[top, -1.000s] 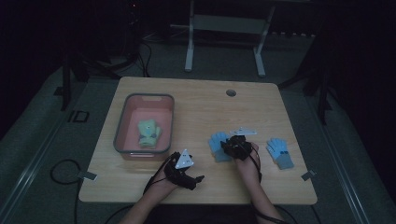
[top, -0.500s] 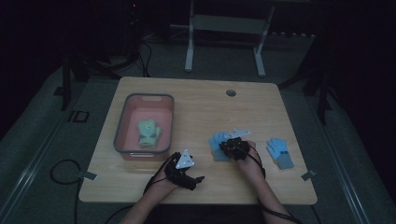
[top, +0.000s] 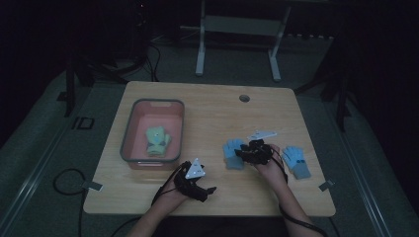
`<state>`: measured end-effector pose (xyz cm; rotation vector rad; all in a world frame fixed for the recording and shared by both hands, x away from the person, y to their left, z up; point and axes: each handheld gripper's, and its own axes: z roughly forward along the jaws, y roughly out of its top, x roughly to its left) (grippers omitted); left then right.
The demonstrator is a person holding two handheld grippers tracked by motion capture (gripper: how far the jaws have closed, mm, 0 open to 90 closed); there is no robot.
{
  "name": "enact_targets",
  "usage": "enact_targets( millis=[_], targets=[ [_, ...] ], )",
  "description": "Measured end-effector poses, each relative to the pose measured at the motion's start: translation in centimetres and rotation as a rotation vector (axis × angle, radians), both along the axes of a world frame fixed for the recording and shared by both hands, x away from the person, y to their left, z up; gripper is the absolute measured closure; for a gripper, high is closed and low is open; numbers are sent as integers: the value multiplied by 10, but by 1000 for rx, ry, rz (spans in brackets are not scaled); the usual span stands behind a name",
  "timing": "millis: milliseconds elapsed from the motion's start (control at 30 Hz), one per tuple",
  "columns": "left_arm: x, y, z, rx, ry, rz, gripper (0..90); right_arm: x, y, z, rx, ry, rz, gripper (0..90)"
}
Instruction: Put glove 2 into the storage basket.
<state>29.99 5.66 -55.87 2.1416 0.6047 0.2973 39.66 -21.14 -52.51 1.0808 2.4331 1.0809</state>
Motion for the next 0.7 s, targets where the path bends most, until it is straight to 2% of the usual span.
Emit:
enact_targets(
  millis=[133, 300, 367, 533, 700],
  targets=[
    [0, 0, 0, 2, -4, 1, 96, -2, -16, 18, 22, -14, -6, 515],
    [0, 0, 0, 0, -1, 5, 96, -9, -43, 34, 40, -45, -19, 496],
    [-1, 0, 0, -1, -3, 3, 96, -11, -56, 39, 28, -53, -34, 560],
    [-1, 0, 0, -5, -4, -8, 96, -14, -94, 47, 13, -81, -74, 612],
    [-2, 0, 0, -5, -7, -9, 96, -16, -131, 44, -25, -73, -114, 639]
  ],
)
